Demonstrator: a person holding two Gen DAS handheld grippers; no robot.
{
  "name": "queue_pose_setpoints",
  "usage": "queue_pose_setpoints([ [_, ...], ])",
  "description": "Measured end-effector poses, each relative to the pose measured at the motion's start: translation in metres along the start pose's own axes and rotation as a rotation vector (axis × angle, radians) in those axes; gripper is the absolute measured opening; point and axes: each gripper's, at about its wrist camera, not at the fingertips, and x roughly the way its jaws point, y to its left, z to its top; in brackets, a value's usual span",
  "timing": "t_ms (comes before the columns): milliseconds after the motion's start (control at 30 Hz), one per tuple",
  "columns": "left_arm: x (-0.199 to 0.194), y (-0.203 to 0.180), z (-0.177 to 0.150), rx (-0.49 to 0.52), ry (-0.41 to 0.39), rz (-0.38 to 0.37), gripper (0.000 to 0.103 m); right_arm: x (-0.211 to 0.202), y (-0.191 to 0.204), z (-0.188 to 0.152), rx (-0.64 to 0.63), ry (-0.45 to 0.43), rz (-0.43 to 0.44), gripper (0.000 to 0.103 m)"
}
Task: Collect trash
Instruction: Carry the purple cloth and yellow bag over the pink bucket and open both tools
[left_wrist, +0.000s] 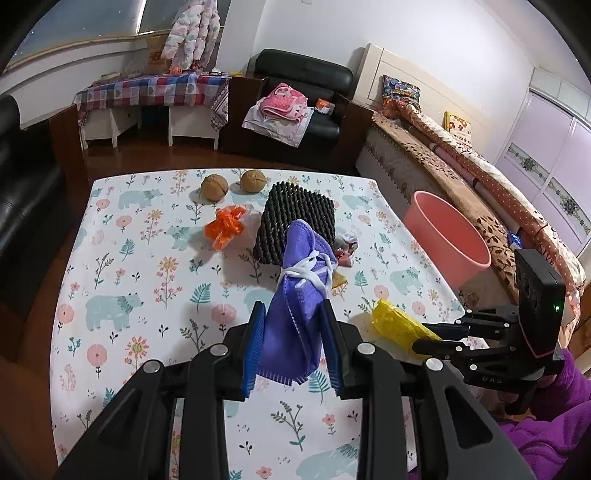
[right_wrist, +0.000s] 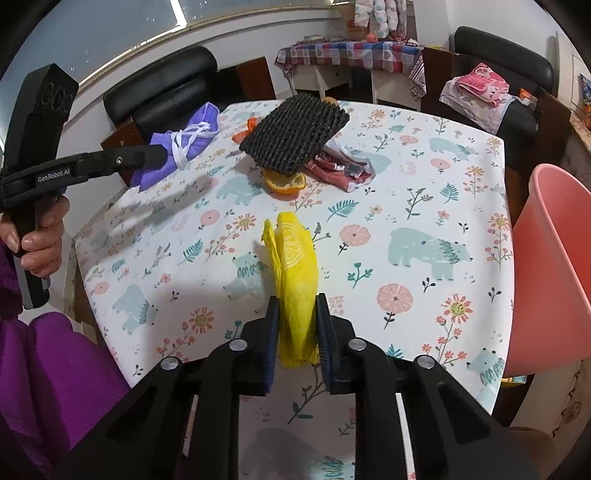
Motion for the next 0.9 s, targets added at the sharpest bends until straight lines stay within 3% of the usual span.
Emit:
queue_pose_setpoints([
  [367,0.010,-0.034,0.032,0.024,-0.062,-0.059,0.029,-0.042,-0.032,0.008,0.140,-0.181,-0.079,0.018],
  [667,0.035,-0.103,0.067,0.110,-0.097,-0.117,0.029,-0.095,-0.096,0.002,0.361,-0.372,-0.234,0.018],
  [900,0.069,-0.161,0.095,0.140,-0.092,-0.171,0.029,-0.113,-0.137,-0.008,0.513,-0.448,-0.349,0.019],
])
